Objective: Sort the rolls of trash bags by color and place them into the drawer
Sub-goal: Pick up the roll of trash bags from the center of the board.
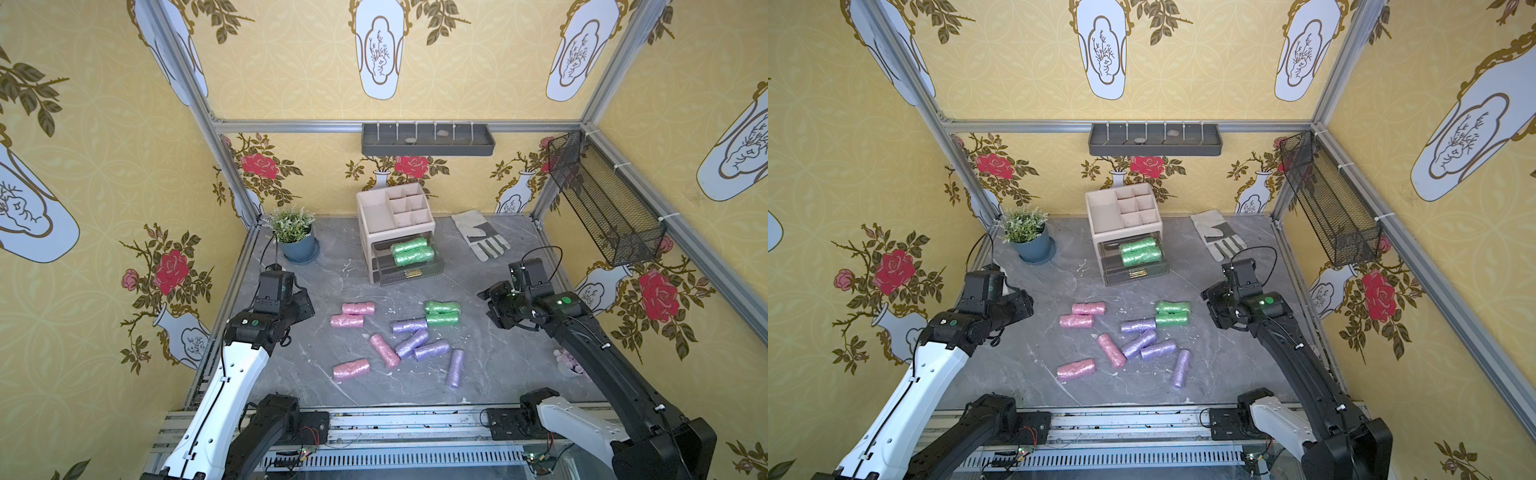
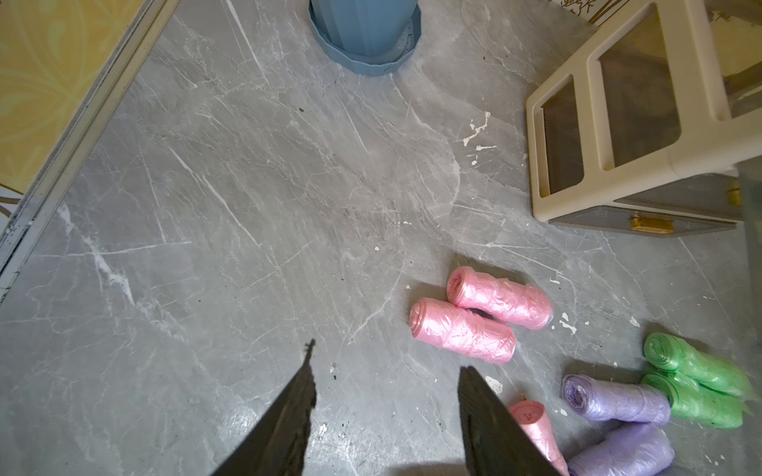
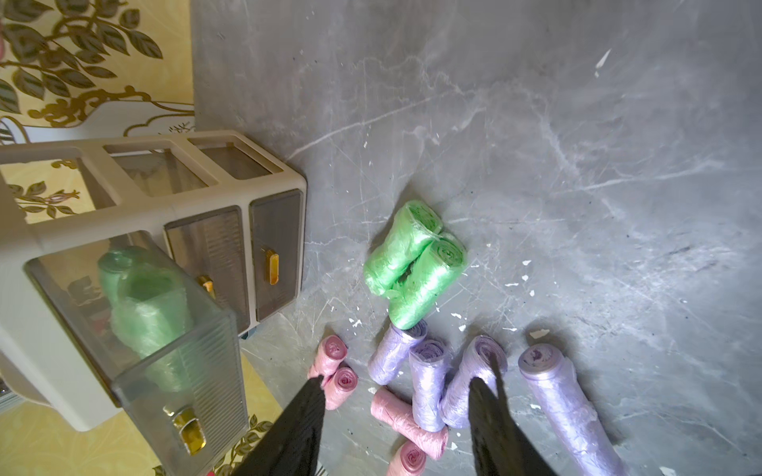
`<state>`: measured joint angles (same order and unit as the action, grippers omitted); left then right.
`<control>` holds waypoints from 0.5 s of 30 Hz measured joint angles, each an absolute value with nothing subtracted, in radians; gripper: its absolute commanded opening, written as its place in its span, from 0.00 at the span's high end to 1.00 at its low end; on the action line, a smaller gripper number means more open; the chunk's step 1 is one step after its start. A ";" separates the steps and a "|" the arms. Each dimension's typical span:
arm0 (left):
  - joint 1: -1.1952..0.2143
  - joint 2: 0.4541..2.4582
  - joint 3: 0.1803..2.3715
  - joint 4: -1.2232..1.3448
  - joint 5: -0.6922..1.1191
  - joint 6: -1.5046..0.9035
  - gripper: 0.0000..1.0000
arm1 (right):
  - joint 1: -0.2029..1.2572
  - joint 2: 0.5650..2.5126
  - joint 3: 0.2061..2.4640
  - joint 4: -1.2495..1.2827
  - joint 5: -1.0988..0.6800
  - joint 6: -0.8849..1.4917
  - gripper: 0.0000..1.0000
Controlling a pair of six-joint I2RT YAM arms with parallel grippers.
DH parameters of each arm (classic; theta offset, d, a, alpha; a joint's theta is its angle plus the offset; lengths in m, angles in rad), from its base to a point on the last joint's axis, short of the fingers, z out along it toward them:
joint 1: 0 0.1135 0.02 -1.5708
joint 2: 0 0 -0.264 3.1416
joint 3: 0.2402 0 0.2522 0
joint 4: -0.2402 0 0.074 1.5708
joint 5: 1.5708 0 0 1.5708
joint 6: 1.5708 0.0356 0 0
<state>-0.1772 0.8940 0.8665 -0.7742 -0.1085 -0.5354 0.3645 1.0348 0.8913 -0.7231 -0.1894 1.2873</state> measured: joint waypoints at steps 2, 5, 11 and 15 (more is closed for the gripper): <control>-0.177 0.894 0.867 -0.774 -0.108 -0.535 0.42 | 0.365 1.046 0.870 -0.693 -0.222 1.296 0.44; -0.177 0.894 0.867 -0.773 -0.108 -0.535 0.42 | 0.381 1.067 0.846 -0.654 -0.250 1.316 0.43; -0.177 0.893 0.867 -0.771 -0.108 -0.538 0.42 | 0.518 1.096 0.789 -0.586 -0.218 1.428 0.42; -0.177 0.891 0.867 -0.771 -0.108 -0.543 0.42 | 0.586 1.163 0.776 -0.546 -0.174 1.526 0.44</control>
<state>-0.1772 0.8913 0.8665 -0.7712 -0.1081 -0.5430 0.5861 1.1629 0.7761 -0.5457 -0.1738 1.5261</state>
